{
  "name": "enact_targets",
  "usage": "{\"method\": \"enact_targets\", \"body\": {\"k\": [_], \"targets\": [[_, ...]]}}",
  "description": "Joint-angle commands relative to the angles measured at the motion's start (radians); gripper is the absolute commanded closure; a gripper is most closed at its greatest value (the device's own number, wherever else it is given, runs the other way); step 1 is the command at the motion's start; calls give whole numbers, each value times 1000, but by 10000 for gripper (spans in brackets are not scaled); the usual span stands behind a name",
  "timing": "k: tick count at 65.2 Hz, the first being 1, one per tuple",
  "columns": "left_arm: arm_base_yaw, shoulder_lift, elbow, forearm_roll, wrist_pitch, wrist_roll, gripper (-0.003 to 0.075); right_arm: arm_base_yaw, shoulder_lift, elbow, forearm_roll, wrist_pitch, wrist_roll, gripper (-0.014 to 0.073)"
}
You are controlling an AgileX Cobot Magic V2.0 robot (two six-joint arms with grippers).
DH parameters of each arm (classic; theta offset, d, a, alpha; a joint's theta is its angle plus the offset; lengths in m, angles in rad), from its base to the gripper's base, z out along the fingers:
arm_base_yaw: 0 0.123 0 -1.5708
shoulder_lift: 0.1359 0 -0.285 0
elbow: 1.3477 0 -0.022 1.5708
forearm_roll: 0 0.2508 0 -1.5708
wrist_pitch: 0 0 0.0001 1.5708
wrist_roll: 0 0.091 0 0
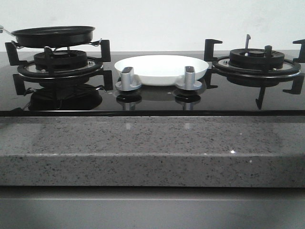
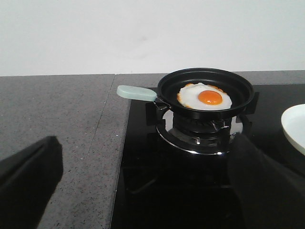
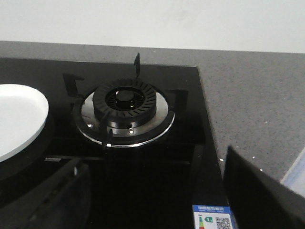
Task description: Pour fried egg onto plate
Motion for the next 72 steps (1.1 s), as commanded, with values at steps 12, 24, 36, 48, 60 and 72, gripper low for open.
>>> {"method": "enact_targets", "body": {"k": [12,24,36,48,60,72], "targets": [[-5,9,-29,0,-83,-9,27,127,310,-238,15,-10,-4,94],[-5,9,-29,0,-83,-9,29,218,535,-430,66,109,-4,102],[-5,9,-29,0,-83,-9,29,256,722,-655,80,280,-6,202],[-5,9,-29,0,-83,-9,29,262,911,-895,127,484,-55,236],[-5,9,-29,0,-83,-9,29,262,1116,-1171,203,665,-110,236],[-5,9,-29,0,-83,-9,29,262,1288,-1398,215,828,-110,236]]}}
